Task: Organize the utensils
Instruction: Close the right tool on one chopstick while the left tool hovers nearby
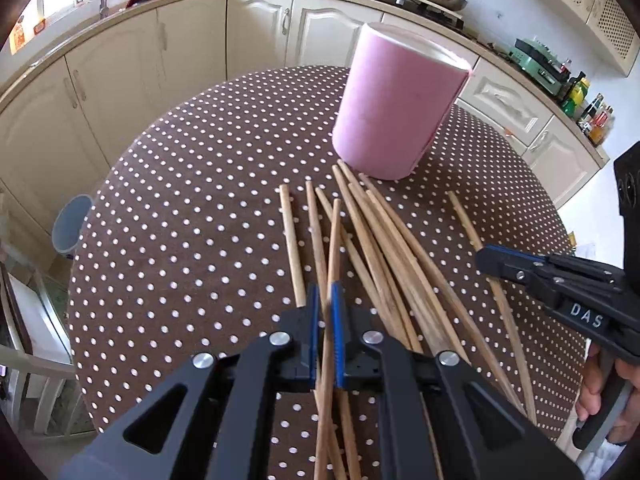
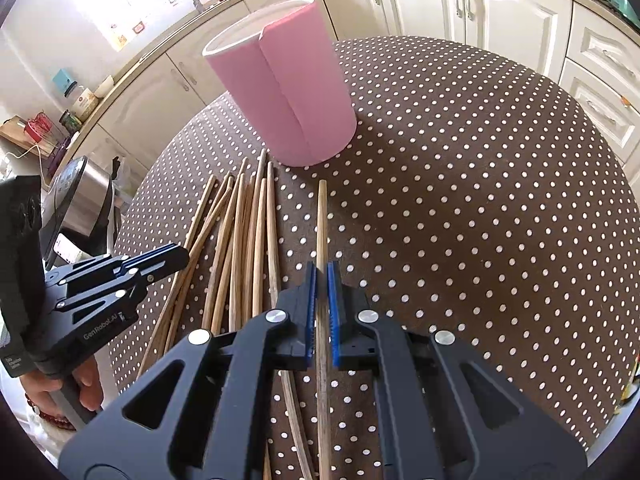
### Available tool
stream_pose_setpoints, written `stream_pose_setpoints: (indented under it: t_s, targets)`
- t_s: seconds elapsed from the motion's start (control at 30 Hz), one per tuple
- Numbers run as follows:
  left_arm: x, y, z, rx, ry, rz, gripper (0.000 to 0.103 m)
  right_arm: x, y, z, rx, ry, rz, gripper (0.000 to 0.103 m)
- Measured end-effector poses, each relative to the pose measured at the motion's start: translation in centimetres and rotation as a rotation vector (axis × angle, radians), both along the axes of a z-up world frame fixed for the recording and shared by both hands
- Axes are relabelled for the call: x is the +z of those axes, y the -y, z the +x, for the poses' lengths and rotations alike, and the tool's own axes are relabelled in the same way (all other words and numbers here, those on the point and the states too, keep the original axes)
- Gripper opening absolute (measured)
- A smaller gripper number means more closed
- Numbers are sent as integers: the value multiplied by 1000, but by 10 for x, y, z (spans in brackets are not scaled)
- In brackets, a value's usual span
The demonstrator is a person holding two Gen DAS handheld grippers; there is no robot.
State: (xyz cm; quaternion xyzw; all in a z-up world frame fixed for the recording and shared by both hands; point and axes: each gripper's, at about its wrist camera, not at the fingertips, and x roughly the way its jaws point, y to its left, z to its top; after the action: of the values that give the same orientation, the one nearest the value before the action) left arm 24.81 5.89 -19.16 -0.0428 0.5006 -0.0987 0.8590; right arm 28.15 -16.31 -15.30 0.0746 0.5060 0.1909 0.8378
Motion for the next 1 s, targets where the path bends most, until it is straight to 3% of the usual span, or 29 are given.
stream_pose_setpoints:
  t_s: [0.03, 0.07, 0.1, 0.4, 0.43, 0.5, 0.73, 1.0]
  targets:
    - [0, 1, 0, 0, -2, 4, 15, -1, -2, -1, 1, -1, 1, 6]
    - [-1, 3, -1, 2, 2, 22, 26, -2, -2, -2, 3, -3, 5, 6]
    - [-1, 5, -1, -1, 5, 37, 29, -3, -2, -2, 3, -4, 8, 6]
    - [-8, 18, 5, -19, 5, 107, 29, -6, -7, -1, 13, -6, 12, 6]
    - [-8, 19, 6, -20, 4, 107, 28, -6, -7, 0, 14, -6, 14, 6]
    - [-8, 20, 8, -23, 1, 111, 13, -6, -7, 1, 15, -6, 15, 6]
    - [-4, 15, 10, -17, 0, 77, 13, -4, -4, 1, 17, -5, 31, 6]
    - [25, 3, -6, -27, 47, -4, 6, 19, -6, -8, 42, 43, 59, 6]
